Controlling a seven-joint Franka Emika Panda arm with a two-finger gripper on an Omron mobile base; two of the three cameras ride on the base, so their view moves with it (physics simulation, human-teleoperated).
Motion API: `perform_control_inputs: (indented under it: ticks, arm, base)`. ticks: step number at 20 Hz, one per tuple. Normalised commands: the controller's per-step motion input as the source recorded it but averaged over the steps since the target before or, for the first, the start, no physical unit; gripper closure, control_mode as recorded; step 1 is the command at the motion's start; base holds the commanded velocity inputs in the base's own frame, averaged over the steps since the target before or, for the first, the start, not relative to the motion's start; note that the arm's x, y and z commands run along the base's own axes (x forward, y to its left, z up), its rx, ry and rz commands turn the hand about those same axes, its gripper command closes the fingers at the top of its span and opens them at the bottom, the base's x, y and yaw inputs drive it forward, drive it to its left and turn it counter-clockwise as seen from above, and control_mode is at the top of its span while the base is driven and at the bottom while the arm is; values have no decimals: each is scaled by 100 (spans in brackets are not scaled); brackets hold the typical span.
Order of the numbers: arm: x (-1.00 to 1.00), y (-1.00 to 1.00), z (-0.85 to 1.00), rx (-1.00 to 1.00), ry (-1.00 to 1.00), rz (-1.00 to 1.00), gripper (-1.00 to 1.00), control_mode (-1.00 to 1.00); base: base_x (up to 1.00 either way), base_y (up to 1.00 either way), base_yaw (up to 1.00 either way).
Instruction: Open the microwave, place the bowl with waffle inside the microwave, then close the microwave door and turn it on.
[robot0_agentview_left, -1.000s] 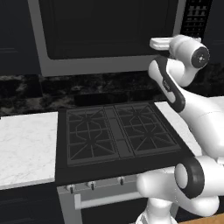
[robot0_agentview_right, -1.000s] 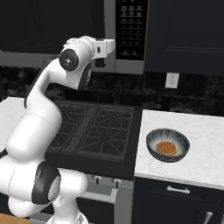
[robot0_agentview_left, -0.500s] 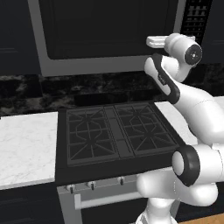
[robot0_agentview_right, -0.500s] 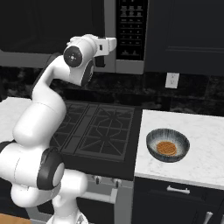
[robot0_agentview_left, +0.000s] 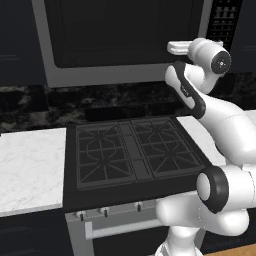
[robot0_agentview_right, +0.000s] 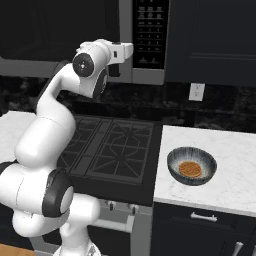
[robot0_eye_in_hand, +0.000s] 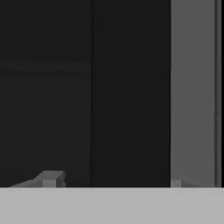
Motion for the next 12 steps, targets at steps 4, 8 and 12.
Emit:
perform_control_inputs:
  ticks: [4,8,12]
  arm:
    - [0,0,0,0,0,0,100,-100]
    - [0,0,0,0,0,0,100,-100]
    - [0,0,0,0,0,0,100,-100]
  base:
    - [0,0,0]
    - [0,0,0]
    - [0,0,0]
